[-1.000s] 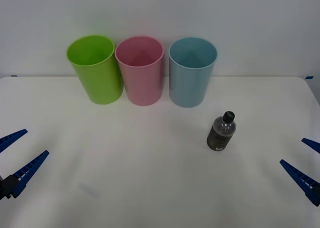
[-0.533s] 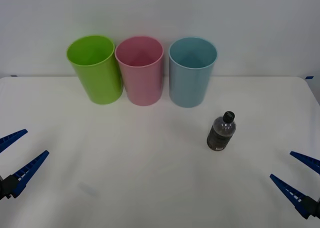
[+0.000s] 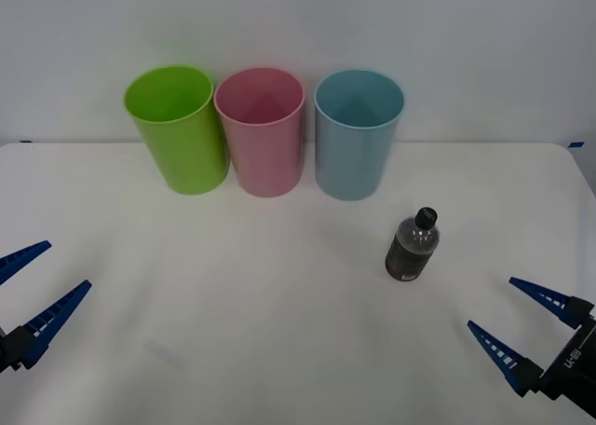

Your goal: Grasp the object on the table and drop it into the matching bin: aluminum can to the light blue bin, PET bottle to the pink bin.

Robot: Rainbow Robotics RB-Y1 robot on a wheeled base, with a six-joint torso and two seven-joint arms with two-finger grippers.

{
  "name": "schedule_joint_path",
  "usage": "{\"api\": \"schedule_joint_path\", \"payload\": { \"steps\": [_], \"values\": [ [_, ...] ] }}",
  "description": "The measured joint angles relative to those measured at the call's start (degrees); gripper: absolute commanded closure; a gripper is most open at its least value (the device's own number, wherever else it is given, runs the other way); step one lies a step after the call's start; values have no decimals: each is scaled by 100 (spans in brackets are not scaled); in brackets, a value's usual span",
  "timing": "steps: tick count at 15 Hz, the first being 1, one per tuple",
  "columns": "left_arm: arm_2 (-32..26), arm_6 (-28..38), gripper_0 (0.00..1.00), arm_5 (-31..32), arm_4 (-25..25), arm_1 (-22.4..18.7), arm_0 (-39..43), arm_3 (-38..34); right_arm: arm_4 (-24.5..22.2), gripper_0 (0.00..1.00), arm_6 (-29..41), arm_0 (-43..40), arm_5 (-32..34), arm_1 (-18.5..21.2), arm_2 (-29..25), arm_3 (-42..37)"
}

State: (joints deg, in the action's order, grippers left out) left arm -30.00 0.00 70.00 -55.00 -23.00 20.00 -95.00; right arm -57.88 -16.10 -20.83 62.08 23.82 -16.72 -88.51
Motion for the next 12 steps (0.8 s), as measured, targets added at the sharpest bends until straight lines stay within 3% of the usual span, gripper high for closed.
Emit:
{"api": "schedule_joint_path", "payload": {
  "steps": [12],
  "values": [
    [0,0,0,0,0,0,0,0,4,0,-183,585,-1863,0,1387,1]
  ]
}}
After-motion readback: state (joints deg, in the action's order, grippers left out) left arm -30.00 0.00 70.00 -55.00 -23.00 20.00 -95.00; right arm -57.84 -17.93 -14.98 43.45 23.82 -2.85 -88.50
